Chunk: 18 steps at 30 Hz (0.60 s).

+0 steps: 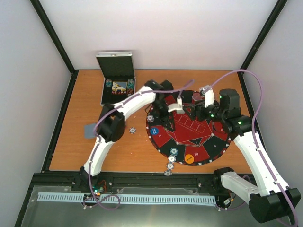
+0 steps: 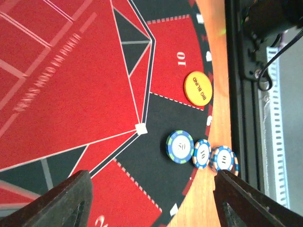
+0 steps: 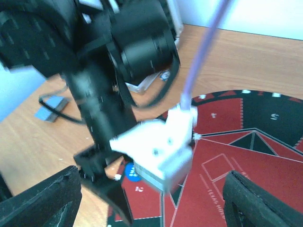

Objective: Distribute texas hold em gaming equipment

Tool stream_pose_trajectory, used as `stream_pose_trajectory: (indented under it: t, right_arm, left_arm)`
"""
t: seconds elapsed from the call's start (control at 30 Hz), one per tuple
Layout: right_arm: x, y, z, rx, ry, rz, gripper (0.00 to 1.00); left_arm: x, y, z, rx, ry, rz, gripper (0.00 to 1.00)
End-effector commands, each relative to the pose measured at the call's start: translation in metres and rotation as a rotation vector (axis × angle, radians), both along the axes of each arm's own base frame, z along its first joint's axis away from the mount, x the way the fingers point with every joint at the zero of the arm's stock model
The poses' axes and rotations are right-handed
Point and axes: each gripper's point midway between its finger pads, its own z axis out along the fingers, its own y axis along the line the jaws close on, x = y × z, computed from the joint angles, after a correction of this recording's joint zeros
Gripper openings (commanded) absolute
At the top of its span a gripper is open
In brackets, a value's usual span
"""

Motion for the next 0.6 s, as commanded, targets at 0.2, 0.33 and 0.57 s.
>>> stream_pose_trajectory:
  t: [0.2, 0.33, 0.57]
  right_arm:
    - [-0.056, 0.071, -0.023, -0.032, -0.005, 0.393, 0.71]
    - [-0.08, 0.094, -0.062, -0.175, 0.044, 0.53, 0.7]
    - [-0.058, 0.109, -0.059, -0.189, -0.01, 0.523, 0.74]
  left_arm:
    - [0.058, 0.077, 0.084, -0.16, -0.052, 0.225, 0.72]
    - [0.079, 0.122, 0.091, -0.166, -0.048, 0.351, 0.71]
    - [0.122, 0.207, 0.117, -0.193, -0.157, 0.593, 0.76]
